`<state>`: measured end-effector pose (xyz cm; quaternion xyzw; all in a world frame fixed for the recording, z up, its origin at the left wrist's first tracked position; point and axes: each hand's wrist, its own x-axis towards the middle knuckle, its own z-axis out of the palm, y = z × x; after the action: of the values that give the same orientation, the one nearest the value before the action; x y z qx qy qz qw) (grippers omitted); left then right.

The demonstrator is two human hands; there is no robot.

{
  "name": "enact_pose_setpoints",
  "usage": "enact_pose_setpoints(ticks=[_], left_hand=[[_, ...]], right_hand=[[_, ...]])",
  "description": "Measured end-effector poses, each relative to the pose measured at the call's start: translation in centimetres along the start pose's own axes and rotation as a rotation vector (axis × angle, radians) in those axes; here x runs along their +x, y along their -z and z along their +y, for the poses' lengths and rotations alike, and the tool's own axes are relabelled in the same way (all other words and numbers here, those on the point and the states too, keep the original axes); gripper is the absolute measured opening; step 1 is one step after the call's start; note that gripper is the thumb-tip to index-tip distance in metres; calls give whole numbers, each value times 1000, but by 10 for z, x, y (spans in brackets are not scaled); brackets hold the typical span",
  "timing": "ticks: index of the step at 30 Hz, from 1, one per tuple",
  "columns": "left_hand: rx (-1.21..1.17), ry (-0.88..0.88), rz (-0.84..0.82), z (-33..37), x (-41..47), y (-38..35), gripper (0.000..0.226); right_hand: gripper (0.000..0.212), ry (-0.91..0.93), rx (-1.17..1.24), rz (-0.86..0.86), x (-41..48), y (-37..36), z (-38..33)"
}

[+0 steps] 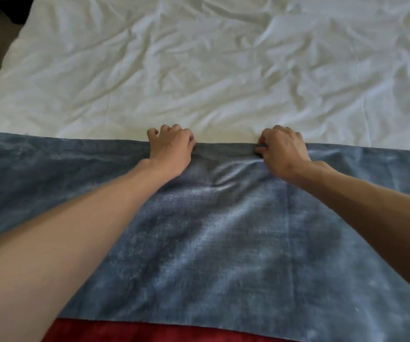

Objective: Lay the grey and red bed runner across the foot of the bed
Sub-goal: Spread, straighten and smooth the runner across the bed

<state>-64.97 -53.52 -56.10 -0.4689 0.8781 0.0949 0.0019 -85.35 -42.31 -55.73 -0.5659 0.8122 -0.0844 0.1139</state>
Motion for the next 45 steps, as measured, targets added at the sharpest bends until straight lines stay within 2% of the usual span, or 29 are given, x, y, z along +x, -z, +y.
enact_pose_setpoints(ticks=[6, 8, 12, 16, 20, 23, 26, 33, 45], left_hand=[[-6, -43, -158, -7, 7, 8, 11], [-23, -44, -102, -7, 7, 9, 11], [1, -16, 124, -4, 7, 7, 8], [74, -34, 93, -1, -4, -7, 14], [55, -123, 119, -4, -21, -5, 40], [-1, -196, 87, -2, -43, 4, 48], [4, -286, -6, 3, -73, 7, 53], [34, -291, -7, 11, -133, 3, 55], [-5, -327, 50, 26, -275, 4, 47]], right_hand=[[13, -68, -92, 88, -2, -7, -7], [13, -92, -100, 95, -5, -11, -9], [14, -97, -114, 132, -1, -9, -10], [12, -114, -116, -6, -2, -11, -13], [38, -34, -111, -5, -25, -12, -13], [56, 39, -136, -56, -49, -16, -17], [64, 72, -147, -98, -76, -22, -26], [62, 153, -130, -47, -147, -20, -44], [56, 136, -90, 5, -292, -13, -64]])
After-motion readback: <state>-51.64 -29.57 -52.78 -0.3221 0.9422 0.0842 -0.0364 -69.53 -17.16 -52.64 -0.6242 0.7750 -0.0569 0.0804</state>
